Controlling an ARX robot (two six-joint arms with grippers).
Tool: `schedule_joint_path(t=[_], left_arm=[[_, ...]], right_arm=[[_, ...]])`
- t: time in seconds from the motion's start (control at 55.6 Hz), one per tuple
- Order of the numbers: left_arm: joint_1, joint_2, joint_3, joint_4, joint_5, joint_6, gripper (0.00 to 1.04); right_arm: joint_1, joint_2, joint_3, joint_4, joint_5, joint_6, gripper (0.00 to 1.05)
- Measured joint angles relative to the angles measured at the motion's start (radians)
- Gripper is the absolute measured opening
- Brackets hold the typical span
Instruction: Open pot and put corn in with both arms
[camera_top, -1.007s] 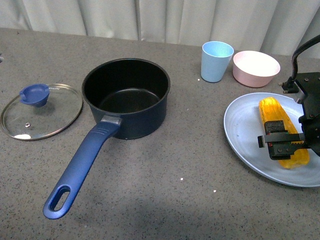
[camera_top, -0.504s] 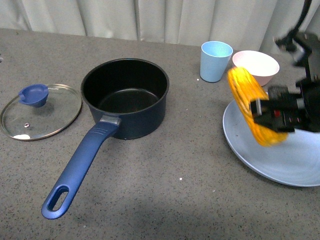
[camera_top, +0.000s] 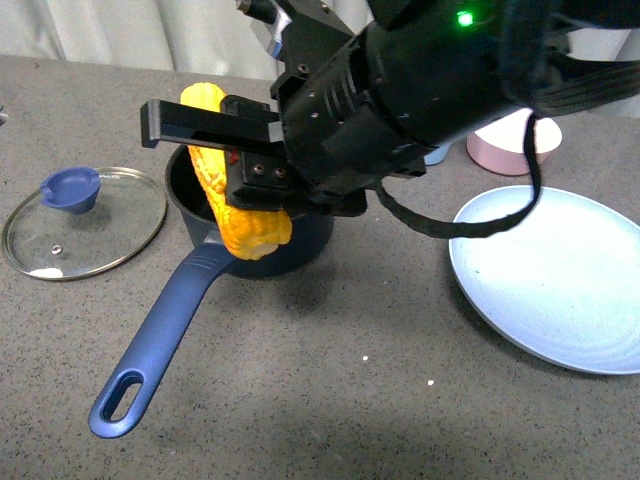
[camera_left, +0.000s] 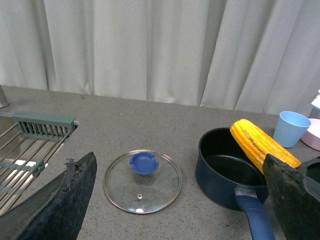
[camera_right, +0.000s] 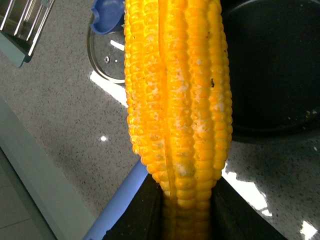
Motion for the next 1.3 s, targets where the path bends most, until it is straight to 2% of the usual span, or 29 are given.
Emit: schedule_joint_path(t=[0.81,1.007,1.151,1.241,1.295], left_arm=[[0.0,0.0,0.0,0.0,0.0,0.0,0.98],[0.0,0.0,0.0,0.0,0.0,0.0,0.98],[0.0,0.0,0.0,0.0,0.0,0.0,0.98],[0.0,0.0,0.0,0.0,0.0,0.0,0.98],[0.0,0.0,0.0,0.0,0.0,0.0,0.98]], right_arm=[[-0.051,0.238,0.283,-0.059,0.066,0.062,0.17],[-0.056,0.241,0.284,-0.048,0.076,0.061,0.52],[-0.064,0.238,0.272,-0.021,0.077,0.06,0.82],[-0.07,0.225,0.245,-0.007,0.089,0.052,0.96],[-0.076,0.206,0.219,0.012,0.108,0.046,0.97]])
